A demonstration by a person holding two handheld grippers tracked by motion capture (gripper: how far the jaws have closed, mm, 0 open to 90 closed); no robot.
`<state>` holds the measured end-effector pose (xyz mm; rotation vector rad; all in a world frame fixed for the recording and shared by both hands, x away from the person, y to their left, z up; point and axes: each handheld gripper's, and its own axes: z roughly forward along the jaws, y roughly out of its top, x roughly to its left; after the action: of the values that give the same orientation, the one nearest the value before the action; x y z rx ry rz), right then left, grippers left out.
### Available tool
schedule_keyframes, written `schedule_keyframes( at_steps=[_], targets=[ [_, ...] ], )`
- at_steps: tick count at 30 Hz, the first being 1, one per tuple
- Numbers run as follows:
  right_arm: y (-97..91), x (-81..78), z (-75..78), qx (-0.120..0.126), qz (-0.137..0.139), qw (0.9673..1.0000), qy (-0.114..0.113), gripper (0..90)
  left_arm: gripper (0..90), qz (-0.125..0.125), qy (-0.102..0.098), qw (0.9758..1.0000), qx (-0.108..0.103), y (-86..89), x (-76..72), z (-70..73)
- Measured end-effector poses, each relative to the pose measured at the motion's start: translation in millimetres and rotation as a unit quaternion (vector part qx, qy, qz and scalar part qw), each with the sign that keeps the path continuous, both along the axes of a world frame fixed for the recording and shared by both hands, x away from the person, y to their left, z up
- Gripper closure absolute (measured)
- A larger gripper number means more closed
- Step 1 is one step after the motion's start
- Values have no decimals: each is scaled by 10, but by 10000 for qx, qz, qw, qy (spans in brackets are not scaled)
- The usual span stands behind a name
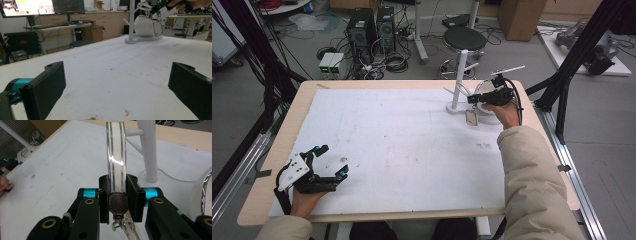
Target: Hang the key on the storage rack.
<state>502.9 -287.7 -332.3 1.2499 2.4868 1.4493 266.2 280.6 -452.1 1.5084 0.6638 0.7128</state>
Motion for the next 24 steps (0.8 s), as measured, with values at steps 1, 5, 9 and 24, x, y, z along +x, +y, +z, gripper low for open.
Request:
schedule_keyframes(
  at_steps=[1,5,9,24],
  targets=[
    [-4,3,-3,23,5,10000,7,743,17,1,3,10000,3,0,-1,1],
    [-18,21,-24,95,-8,9999,74,743,17,13,-12,10000,7,-2,-3,0],
    [-12,40,-49,114,-27,9999,117,742,17,27,-30,10000,20,0,-8,0],
    [38,75,-147,83,-199,9996,158,731,17,53,-25,10000,-11,2,-10,-2]
  ],
)
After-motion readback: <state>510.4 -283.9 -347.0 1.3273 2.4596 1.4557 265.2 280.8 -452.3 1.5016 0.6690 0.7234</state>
